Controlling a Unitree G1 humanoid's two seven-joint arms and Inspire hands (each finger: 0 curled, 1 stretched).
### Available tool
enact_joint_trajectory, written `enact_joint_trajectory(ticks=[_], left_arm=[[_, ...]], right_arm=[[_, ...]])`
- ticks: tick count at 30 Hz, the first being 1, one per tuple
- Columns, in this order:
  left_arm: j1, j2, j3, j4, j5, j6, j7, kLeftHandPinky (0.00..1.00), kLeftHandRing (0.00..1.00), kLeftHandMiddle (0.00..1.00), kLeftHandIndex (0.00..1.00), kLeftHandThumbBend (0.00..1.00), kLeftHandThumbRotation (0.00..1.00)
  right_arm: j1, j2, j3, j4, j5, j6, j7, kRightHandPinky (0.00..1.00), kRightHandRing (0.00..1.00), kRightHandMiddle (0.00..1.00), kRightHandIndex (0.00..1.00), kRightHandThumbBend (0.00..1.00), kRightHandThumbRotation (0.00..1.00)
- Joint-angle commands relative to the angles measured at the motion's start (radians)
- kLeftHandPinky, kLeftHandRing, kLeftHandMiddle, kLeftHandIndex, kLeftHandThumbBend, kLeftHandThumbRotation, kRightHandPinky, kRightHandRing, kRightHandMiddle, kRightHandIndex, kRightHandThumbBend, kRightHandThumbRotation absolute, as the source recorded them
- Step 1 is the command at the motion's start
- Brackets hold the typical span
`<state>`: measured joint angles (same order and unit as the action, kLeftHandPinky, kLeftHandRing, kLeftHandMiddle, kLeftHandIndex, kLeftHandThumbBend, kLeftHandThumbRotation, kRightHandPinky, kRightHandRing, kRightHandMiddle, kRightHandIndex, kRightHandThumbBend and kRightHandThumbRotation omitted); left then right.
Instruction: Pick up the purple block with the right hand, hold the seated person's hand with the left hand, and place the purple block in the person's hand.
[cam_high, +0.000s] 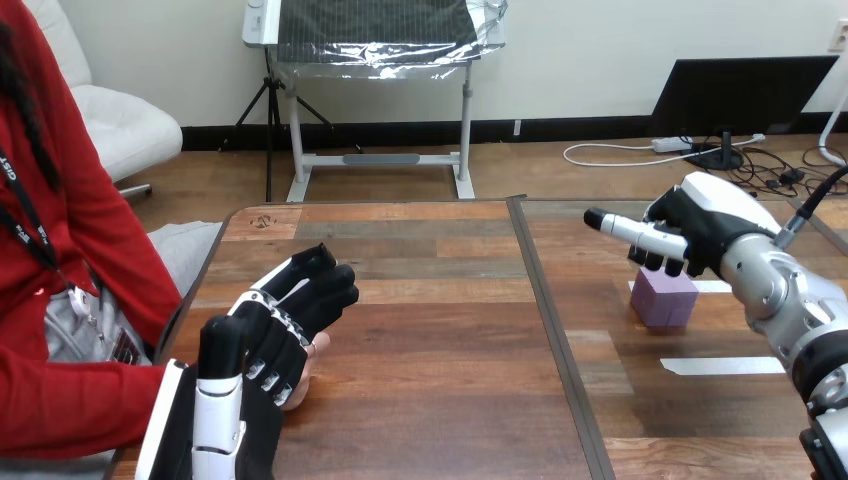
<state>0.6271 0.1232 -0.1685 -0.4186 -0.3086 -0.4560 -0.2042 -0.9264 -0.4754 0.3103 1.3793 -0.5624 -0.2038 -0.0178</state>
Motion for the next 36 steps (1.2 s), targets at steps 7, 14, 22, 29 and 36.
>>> enact_joint_trajectory(ticks=[7,14,22,29,36], left_arm=[[-0.039,-0.016,0.011,-0.01,-0.006,0.007,-0.009,0.86,0.8,0.78,0.78,0.54,1.0],[-0.038,-0.015,0.012,-0.009,-0.01,0.007,-0.015,0.86,0.8,0.78,0.78,0.53,1.0],[-0.037,-0.017,0.012,-0.006,-0.007,0.002,-0.02,0.86,0.81,0.79,0.78,0.52,1.0],[-0.035,-0.021,0.01,-0.008,-0.006,0.004,-0.017,0.86,0.81,0.79,0.78,0.52,1.0],[-0.034,-0.021,0.008,-0.009,-0.011,0.006,-0.019,0.86,0.8,0.79,0.78,0.52,1.0]], right_arm=[[-0.134,-0.036,-0.058,-0.048,0.055,-0.055,-0.046,0.36,0.35,0.39,0.41,0.74,1.0],[-0.146,-0.041,-0.067,-0.047,0.063,-0.059,-0.054,0.38,0.36,0.4,0.4,0.74,0.99],[-0.151,-0.047,-0.064,-0.044,0.064,-0.061,-0.051,0.42,0.41,0.45,0.43,0.71,0.98],[-0.145,-0.047,-0.068,-0.04,0.071,-0.05,-0.038,0.45,0.45,0.49,0.47,0.7,0.97],[-0.143,-0.045,-0.048,-0.034,0.054,-0.016,-0.006,0.49,0.5,0.54,0.54,0.72,0.99]])
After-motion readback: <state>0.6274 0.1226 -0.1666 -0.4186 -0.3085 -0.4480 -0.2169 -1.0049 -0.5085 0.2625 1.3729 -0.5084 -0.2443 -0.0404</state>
